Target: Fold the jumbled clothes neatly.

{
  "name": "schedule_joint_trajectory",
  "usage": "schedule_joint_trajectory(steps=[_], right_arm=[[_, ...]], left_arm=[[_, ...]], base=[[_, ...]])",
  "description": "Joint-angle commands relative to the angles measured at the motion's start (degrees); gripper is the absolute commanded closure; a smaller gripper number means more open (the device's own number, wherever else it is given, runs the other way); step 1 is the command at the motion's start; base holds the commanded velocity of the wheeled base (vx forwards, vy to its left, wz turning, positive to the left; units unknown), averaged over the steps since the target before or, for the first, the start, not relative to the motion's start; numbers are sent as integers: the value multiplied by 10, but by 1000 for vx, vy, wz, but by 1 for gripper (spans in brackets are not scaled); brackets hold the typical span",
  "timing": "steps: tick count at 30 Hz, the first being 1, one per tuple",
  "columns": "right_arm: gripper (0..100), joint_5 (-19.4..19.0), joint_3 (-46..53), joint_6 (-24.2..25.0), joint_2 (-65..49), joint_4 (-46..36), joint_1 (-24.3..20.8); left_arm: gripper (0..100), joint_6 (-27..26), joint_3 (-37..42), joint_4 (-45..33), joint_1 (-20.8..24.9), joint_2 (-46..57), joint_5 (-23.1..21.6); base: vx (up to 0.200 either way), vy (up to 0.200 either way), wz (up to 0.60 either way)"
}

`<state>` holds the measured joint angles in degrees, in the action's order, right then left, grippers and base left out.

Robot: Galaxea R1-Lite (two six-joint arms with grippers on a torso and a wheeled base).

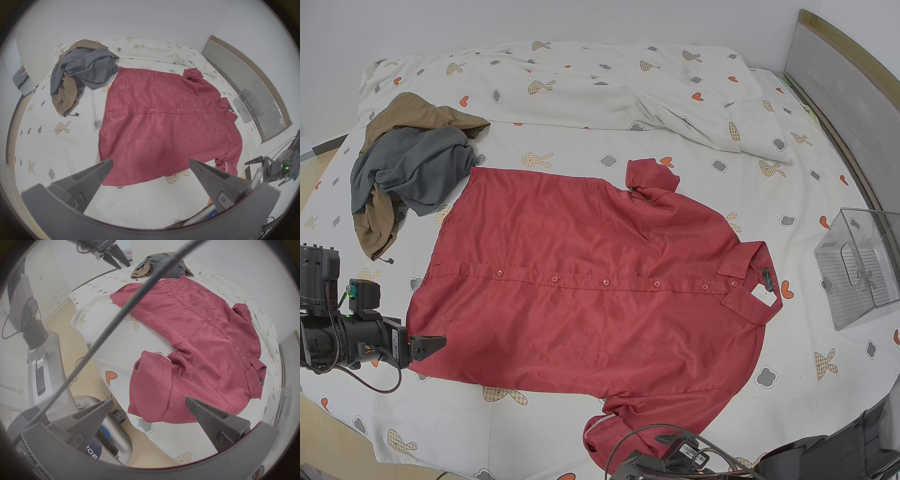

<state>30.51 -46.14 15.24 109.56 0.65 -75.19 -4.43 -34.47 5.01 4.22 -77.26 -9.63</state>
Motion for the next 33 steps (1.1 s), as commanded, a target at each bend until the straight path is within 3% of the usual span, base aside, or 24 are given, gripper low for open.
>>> schedule_joint_trajectory(steps=[1,5,7,9,10,18,27,33], right_arm=[[0,6,-6,-3,22,1,-7],[0,33,-45,-1,57,0,-4],[0,72,-65,3,87,1,-7],[0,72,-65,3,87,1,-7],[0,123,-81,9,123,0,-8],[0,210,-100,8,152,0,-4],[0,260,-113,8,160,-3,-22],[0,263,-103,9,154,-5,-19]], left_arm=[[0,-1,-2,0,6,-10,13],[0,-1,0,1,19,-12,44],[0,0,1,3,21,-11,47],[0,0,1,3,21,-11,47],[0,0,1,4,21,-11,47],[0,-1,1,4,21,-12,47],[0,-1,2,4,21,-12,47],[0,-1,2,4,21,-13,47]], base=[[0,0,0],[0,0,0],[0,0,0],[0,0,0],[0,0,0],[0,0,0],[0,0,0],[0,0,0]])
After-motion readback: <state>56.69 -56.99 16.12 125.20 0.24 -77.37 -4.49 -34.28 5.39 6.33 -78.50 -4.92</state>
